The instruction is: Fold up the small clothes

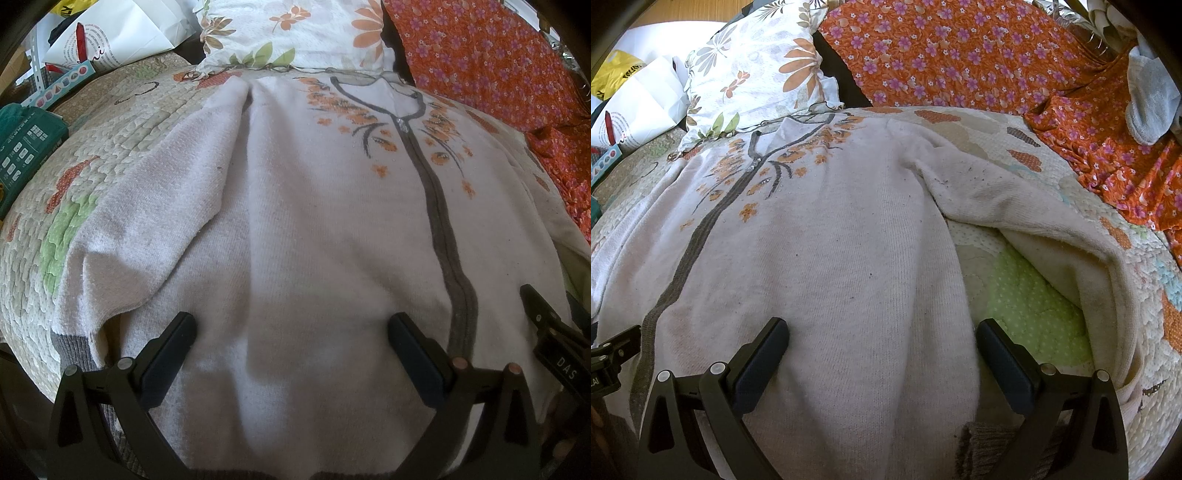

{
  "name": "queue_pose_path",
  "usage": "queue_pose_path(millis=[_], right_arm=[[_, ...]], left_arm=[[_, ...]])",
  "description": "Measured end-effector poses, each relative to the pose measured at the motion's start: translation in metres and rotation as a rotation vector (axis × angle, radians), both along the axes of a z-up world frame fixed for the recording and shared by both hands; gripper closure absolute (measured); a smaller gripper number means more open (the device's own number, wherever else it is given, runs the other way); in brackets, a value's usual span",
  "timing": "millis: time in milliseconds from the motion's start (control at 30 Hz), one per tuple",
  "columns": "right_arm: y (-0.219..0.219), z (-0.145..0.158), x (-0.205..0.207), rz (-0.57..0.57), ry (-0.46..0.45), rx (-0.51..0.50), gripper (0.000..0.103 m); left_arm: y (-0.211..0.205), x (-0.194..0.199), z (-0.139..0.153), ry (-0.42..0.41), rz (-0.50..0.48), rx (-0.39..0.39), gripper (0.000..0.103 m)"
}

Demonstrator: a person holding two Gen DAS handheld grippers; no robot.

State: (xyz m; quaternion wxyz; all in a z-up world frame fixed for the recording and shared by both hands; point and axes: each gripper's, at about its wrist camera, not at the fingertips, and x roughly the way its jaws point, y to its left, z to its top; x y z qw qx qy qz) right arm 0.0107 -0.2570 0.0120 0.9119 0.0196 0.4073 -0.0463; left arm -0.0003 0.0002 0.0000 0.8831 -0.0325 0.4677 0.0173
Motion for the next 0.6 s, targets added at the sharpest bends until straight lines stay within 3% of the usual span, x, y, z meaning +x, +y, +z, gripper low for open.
queue_pose_path(millis=[600], right_arm=[[0.0009,-0.0032,-0.0018,-0.002,0.000,-0.003,0.000]], left_arm=[[-0.0014,-0.0020,0.0014,0.002,-0.010,0.017,0.000]])
